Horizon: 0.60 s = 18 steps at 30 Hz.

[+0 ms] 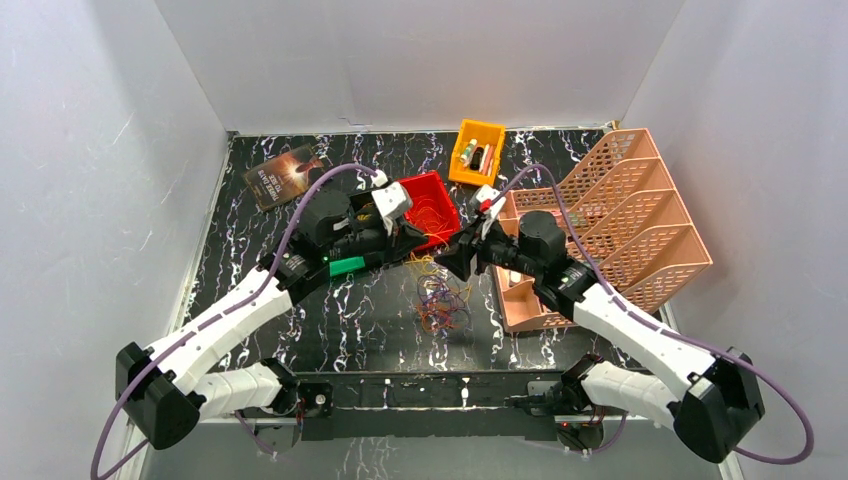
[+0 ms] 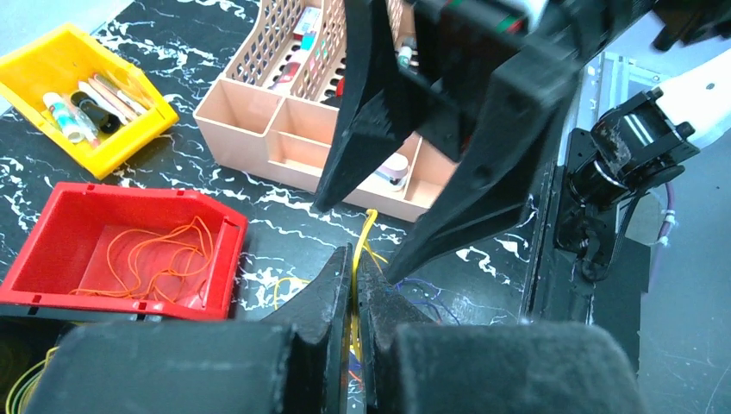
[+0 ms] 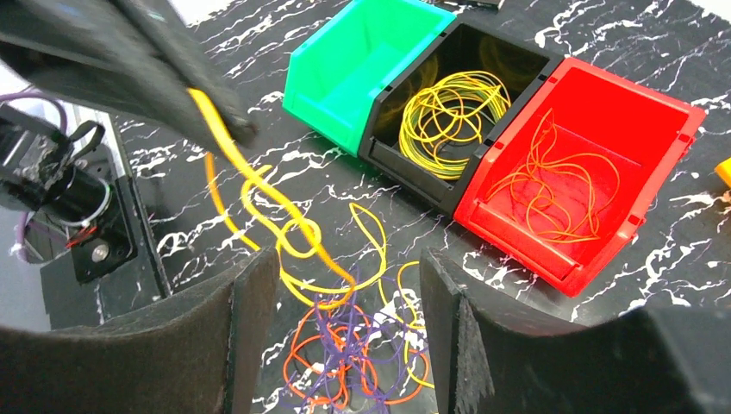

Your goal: Untangle the cables

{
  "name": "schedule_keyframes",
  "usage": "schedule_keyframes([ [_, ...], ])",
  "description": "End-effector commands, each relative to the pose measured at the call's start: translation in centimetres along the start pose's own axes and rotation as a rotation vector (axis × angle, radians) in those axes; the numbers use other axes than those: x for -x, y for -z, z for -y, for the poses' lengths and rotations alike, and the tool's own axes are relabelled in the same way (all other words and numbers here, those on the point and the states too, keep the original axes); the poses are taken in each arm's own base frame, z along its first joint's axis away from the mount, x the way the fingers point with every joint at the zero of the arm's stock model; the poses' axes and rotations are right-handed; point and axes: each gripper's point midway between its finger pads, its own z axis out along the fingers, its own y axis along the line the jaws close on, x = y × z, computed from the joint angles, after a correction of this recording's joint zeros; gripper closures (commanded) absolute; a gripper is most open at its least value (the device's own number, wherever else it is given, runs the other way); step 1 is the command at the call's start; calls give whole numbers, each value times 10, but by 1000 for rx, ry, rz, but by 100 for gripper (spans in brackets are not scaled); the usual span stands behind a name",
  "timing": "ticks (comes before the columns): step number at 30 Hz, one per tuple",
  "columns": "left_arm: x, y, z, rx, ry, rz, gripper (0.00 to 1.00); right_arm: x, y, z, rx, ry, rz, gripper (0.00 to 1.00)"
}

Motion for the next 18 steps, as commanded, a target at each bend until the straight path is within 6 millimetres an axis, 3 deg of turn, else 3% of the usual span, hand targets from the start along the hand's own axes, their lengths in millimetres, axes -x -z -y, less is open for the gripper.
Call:
schedule_keyframes([
  [1, 34, 7, 6, -13, -3, 58, 100, 22, -16, 12, -43, -10, 112, 33],
  [5, 56, 13, 10, -19, 5, 88, 100, 6, -30, 16, -43, -70, 90, 39],
  [9, 92, 23, 7, 26, 26, 149, 100, -25, -37, 17, -46, -137, 49, 46],
  [18, 181, 54, -12, 197, 20, 291, 100, -104, -22, 21, -132, -269, -109, 53],
])
